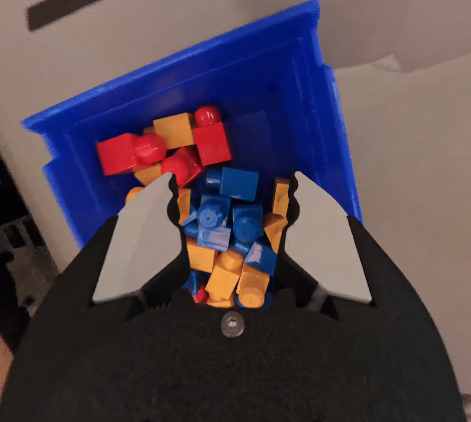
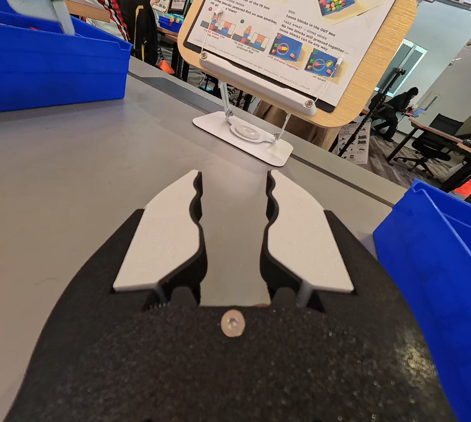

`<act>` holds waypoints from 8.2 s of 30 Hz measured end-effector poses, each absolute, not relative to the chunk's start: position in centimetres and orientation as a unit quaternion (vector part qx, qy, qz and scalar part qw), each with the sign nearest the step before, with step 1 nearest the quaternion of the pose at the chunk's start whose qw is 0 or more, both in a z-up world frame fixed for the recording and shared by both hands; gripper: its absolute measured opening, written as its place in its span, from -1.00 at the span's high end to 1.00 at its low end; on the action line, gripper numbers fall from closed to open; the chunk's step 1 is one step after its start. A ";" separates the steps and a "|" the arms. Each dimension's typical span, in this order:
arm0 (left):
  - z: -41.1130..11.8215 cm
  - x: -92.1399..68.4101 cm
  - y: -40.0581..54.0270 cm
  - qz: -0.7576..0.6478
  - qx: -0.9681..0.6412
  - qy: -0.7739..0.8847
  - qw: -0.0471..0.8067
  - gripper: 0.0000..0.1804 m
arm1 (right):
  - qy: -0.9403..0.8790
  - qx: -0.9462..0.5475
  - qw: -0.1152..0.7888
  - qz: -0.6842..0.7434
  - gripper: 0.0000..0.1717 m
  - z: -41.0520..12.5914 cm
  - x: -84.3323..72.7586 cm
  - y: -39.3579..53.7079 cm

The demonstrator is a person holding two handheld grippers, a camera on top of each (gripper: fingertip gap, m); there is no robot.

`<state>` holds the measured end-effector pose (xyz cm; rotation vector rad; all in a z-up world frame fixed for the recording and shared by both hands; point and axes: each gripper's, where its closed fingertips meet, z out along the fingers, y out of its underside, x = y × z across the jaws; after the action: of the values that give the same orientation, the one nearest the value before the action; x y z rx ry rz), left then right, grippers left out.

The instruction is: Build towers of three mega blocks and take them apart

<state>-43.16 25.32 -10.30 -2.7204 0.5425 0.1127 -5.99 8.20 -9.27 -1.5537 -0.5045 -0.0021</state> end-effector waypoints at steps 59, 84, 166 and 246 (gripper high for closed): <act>-13.0 -18.5 15.0 -0.007 -0.815 0.576 0.065 0.59 | -0.176 -0.689 0.702 0.048 0.55 -8.0 -4.0 8.0; -6.8 -21.5 9.6 -0.074 -0.819 0.517 0.239 0.22 | -0.195 -0.693 0.691 0.058 0.55 -8.7 -4.9 7.6; -18.4 -15.7 11.6 -0.015 -0.835 0.550 0.005 0.60 | -0.217 -0.683 0.696 0.045 0.62 -8.6 -5.4 7.3; -14.8 -50.6 25.5 -0.014 -0.989 -0.142 0.040 0.58 | -0.219 -0.690 0.685 0.087 0.63 -8.9 -6.3 7.3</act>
<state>-50.63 25.53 -14.77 -3.0293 -0.4356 -0.0435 -6.27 7.33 -8.88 -1.5459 -0.4905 0.1954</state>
